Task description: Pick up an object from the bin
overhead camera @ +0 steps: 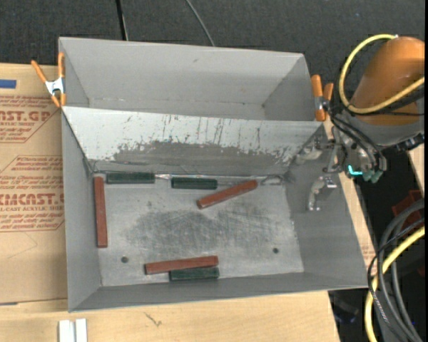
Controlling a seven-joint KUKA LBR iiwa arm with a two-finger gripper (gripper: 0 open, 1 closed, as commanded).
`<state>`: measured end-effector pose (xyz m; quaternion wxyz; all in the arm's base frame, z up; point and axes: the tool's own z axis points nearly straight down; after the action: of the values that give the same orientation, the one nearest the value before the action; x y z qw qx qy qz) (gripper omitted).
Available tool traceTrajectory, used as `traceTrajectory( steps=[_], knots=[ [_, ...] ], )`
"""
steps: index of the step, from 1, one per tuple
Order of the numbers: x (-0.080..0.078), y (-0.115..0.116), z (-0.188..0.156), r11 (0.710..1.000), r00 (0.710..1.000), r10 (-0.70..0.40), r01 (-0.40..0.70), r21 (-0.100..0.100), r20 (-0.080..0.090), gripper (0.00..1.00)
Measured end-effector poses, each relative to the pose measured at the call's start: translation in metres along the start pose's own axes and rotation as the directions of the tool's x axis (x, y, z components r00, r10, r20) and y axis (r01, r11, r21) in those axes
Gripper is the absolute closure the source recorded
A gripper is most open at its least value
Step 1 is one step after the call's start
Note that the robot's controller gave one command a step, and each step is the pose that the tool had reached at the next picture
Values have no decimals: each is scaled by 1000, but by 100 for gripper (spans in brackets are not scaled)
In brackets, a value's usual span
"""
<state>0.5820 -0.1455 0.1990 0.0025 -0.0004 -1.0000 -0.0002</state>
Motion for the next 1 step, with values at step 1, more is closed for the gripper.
traceTrajectory(
  steps=[1],
  knots=[
    [-2,1,-4,1000,1000,-1,1,1,7,0]
  ],
)
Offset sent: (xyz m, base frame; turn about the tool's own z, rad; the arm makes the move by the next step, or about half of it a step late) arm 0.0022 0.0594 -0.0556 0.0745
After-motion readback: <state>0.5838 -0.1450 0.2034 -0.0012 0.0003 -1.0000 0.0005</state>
